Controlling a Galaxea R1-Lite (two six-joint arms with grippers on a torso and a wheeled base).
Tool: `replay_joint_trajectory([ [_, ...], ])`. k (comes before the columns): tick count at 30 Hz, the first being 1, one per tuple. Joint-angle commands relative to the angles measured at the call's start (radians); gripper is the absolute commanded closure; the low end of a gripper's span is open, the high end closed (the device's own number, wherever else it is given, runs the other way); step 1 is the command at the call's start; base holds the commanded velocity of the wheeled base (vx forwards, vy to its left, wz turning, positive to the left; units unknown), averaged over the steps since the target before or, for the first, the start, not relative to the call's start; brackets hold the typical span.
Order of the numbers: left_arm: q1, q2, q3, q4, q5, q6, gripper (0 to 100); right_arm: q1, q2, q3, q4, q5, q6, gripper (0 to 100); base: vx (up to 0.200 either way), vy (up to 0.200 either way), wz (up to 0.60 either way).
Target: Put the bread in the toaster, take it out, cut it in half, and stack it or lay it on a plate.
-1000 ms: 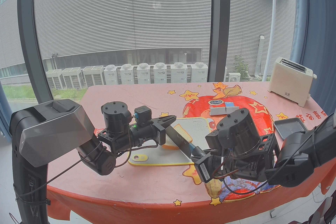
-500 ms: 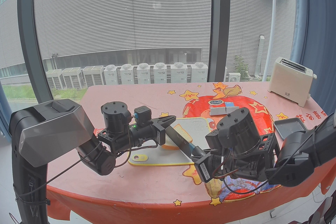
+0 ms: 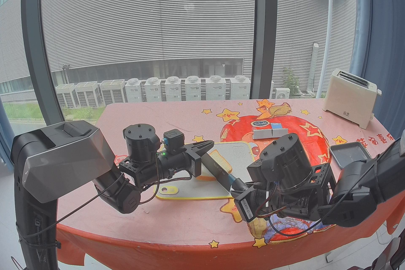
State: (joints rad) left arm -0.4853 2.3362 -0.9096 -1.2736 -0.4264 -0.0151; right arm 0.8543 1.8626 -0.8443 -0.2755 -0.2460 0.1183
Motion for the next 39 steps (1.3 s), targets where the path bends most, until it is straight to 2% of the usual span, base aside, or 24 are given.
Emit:
replay_joint_trajectory([
  [1,-0.010,-0.001,0.008,-0.003,-0.002,0.000,100,-0.001,0.006,0.002,0.002,0.001,0.000,100,0.000,0.000,0.00],
  [22,-0.004,0.008,0.011,-0.009,-0.002,-0.002,100,-0.004,-0.008,-0.027,-0.002,-0.012,-0.002,100,0.000,0.000,0.00],
  [39,-0.009,-0.009,0.017,-0.020,-0.002,0.000,100,-0.001,0.017,-0.007,-0.002,-0.013,0.000,100,0.000,0.000,0.00],
])
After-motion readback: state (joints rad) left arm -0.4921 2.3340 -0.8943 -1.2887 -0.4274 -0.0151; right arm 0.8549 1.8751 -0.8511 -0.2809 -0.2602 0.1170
